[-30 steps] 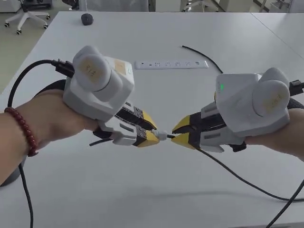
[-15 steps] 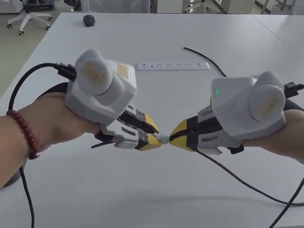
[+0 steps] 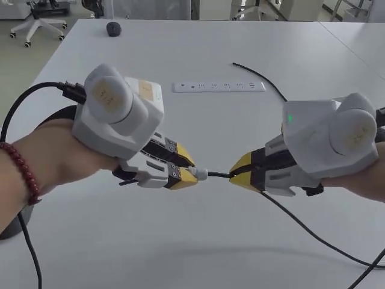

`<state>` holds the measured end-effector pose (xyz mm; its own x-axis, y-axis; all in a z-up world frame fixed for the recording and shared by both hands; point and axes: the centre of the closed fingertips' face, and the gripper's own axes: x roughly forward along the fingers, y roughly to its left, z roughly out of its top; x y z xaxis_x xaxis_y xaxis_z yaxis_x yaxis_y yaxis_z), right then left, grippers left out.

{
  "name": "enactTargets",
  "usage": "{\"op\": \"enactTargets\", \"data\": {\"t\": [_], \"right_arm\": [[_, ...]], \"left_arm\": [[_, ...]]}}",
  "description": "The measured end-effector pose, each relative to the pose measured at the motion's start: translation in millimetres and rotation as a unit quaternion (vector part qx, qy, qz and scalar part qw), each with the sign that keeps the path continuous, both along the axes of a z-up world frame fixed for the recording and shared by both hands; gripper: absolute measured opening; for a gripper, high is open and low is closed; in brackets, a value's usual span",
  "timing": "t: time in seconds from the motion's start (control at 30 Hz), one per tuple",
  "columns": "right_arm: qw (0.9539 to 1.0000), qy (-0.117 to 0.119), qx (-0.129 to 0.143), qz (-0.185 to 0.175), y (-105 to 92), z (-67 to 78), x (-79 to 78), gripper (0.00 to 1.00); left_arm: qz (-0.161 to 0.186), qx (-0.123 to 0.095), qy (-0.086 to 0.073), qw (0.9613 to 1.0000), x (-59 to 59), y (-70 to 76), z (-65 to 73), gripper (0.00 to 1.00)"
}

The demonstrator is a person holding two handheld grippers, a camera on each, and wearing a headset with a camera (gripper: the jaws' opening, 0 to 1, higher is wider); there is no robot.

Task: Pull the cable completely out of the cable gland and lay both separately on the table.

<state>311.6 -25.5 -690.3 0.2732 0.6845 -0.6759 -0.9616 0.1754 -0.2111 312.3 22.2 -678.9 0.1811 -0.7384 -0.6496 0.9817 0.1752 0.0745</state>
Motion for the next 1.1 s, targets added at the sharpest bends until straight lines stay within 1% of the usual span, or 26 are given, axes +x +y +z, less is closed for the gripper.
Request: {"op": "enactTargets", "data": {"t": [0.07,0.33,0.47,0.7,0.77,1.1], "right_arm": [[1.0000,0.005,0.000,-0.007,-5.4,-1.2,0.2,0.00],[0.9994,0.005,-0.010,-0.034,-26.1,-6.9,7.8,0.00],[0.9989,0.009,-0.010,-0.045,-34.1,-8.7,10.6,0.00],[0.9966,0.007,-0.011,-0.082,-55.5,-9.5,25.7,0.00],[0.9963,0.009,-0.012,-0.085,-58.5,-10.3,26.8,0.00],[0.9947,0.005,-0.018,-0.101,-67.8,-13.3,33.8,0.00]], "left_arm": [[0.001,0.000,0.000,1.0000,0.4,1.2,0.2,0.15],[0.006,0.000,-0.001,1.0000,1.5,3.7,0.3,0.15],[0.008,0.000,-0.001,1.0000,1.7,4.9,0.4,0.15],[0.015,-0.003,-0.003,0.9999,6.1,7.4,1.4,0.15],[0.016,-0.004,-0.002,0.9999,6.9,7.7,1.8,0.15],[0.022,-0.005,0.001,0.9998,9.7,7.5,-0.4,0.15]]}}
